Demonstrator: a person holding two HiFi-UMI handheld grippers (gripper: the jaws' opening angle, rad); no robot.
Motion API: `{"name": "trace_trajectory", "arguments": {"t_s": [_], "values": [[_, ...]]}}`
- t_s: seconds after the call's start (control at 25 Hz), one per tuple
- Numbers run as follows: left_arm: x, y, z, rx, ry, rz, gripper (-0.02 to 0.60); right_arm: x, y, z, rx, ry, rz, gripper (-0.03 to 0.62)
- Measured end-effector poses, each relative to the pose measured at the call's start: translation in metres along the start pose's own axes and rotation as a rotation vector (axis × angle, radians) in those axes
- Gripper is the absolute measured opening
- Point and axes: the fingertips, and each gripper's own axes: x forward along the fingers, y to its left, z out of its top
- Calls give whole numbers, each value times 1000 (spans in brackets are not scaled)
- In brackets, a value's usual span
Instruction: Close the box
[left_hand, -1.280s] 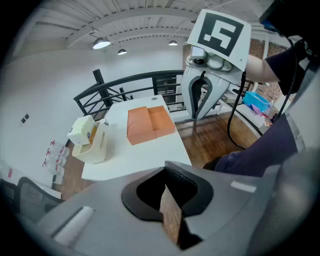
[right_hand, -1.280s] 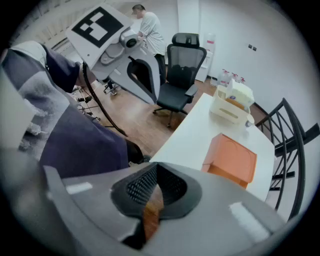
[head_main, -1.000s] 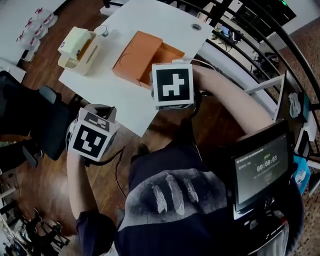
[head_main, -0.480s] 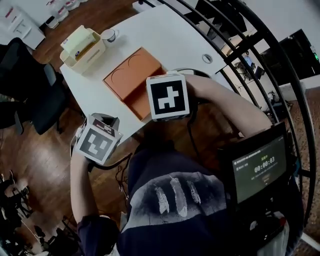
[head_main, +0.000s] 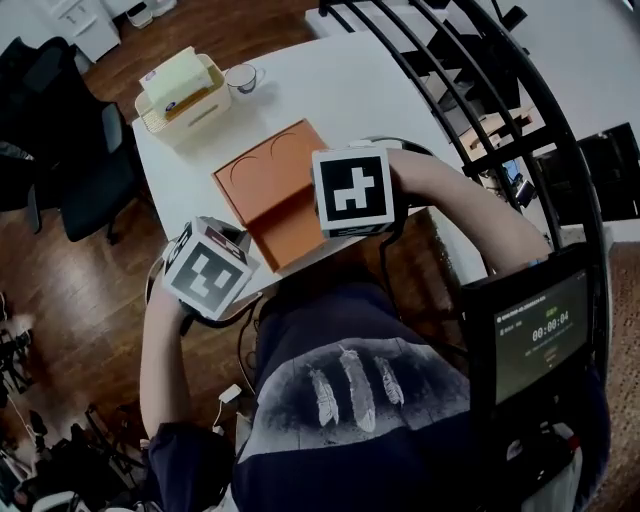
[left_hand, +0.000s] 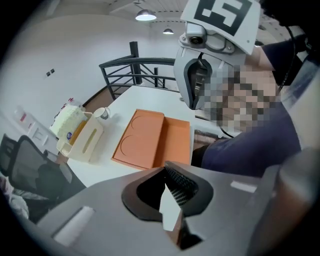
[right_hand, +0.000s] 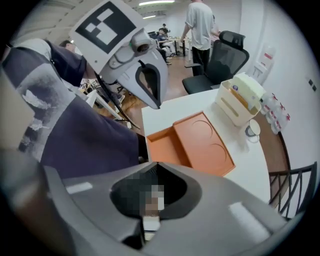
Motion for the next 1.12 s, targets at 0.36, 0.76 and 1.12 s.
{"name": "trace_trajectory", "arguments": {"t_s": [0.36, 0.76, 1.12], "values": [[26, -17, 35, -367, 62, 181, 15, -7, -56, -49, -361, -35, 28, 3], [69, -99, 43, -711, 66, 234, 15, -3, -116, -69, -584, 20, 14, 3], [161, -134, 18, -969, 62, 153, 15, 31, -206, -7, -627, 108, -136, 3]]}}
